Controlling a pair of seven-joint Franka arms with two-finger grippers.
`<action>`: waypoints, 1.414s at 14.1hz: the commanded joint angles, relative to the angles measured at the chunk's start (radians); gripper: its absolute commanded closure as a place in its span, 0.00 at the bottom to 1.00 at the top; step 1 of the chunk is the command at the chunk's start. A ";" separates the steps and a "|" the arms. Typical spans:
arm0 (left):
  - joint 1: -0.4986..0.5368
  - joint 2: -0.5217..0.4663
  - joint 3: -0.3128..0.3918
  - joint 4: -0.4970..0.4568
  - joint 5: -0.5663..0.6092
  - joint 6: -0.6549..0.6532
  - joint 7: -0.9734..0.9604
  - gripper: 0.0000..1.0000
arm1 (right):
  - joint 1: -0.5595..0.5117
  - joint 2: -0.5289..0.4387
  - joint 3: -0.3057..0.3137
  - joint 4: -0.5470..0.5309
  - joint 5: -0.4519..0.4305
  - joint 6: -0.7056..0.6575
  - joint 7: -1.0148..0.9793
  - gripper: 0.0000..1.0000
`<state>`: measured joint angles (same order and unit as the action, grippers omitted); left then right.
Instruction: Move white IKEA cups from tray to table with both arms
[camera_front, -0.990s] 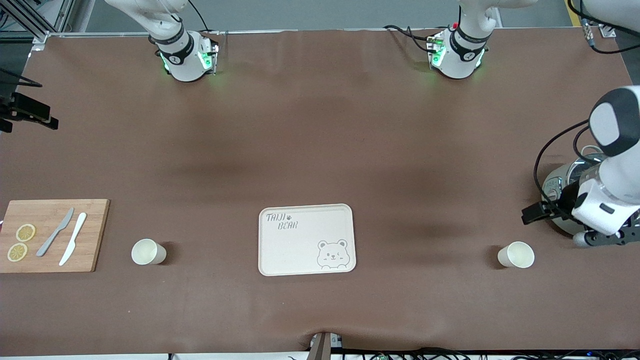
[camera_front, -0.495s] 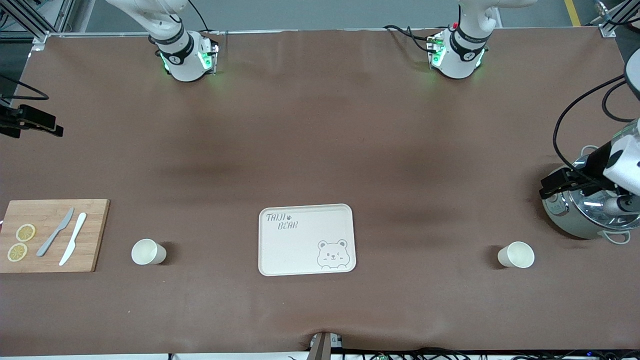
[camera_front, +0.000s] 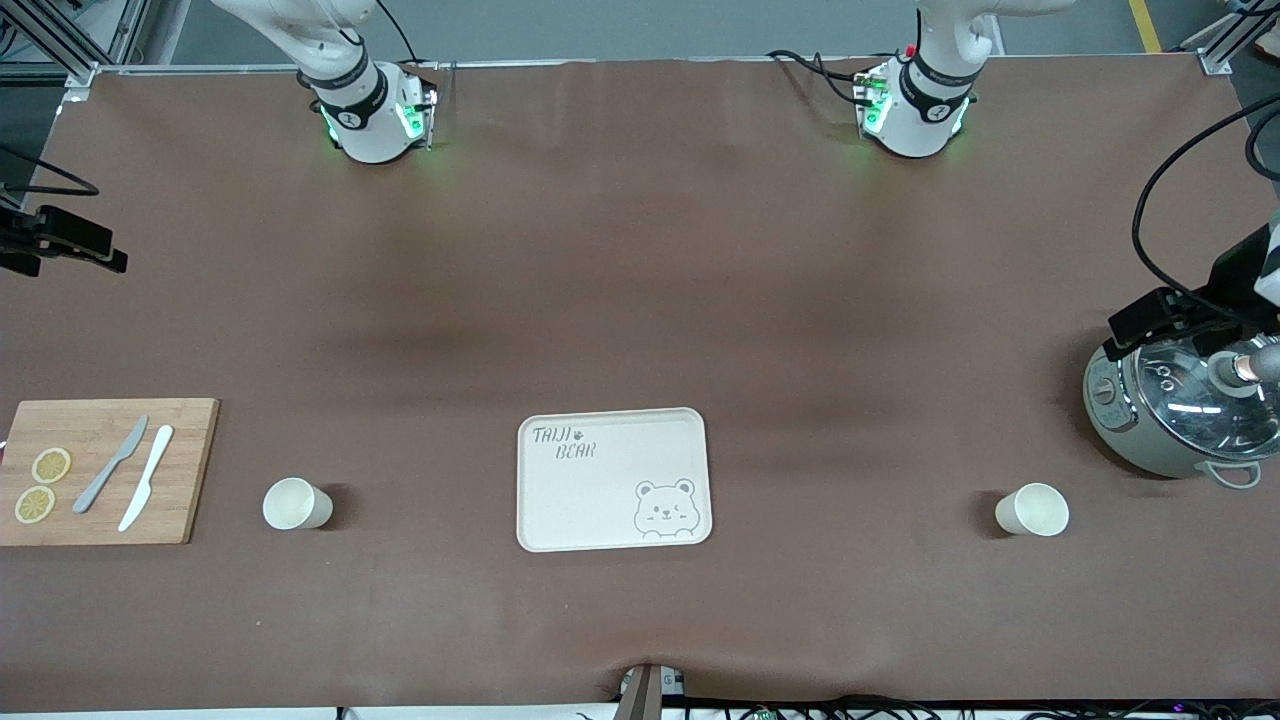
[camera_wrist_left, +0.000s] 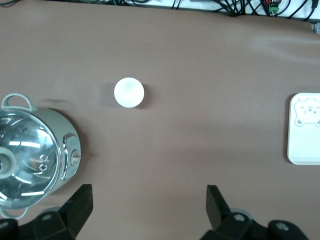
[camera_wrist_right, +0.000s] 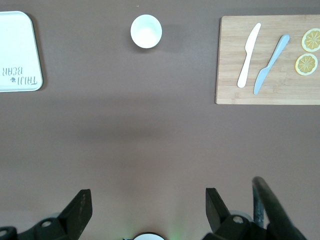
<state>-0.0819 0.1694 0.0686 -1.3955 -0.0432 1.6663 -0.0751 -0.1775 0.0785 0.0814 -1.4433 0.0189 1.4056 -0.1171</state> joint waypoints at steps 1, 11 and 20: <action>0.007 -0.001 -0.012 0.024 0.016 -0.040 0.005 0.00 | 0.007 -0.019 0.000 -0.005 0.001 0.000 0.008 0.00; 0.007 0.002 -0.006 0.081 0.017 -0.083 0.006 0.00 | 0.012 -0.019 0.000 0.012 0.001 -0.010 -0.001 0.00; 0.005 0.004 -0.009 0.081 0.017 -0.085 0.005 0.00 | 0.015 -0.016 0.000 0.012 0.003 -0.010 -0.001 0.00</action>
<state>-0.0783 0.1692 0.0685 -1.3335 -0.0432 1.6053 -0.0751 -0.1680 0.0763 0.0822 -1.4282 0.0190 1.4030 -0.1176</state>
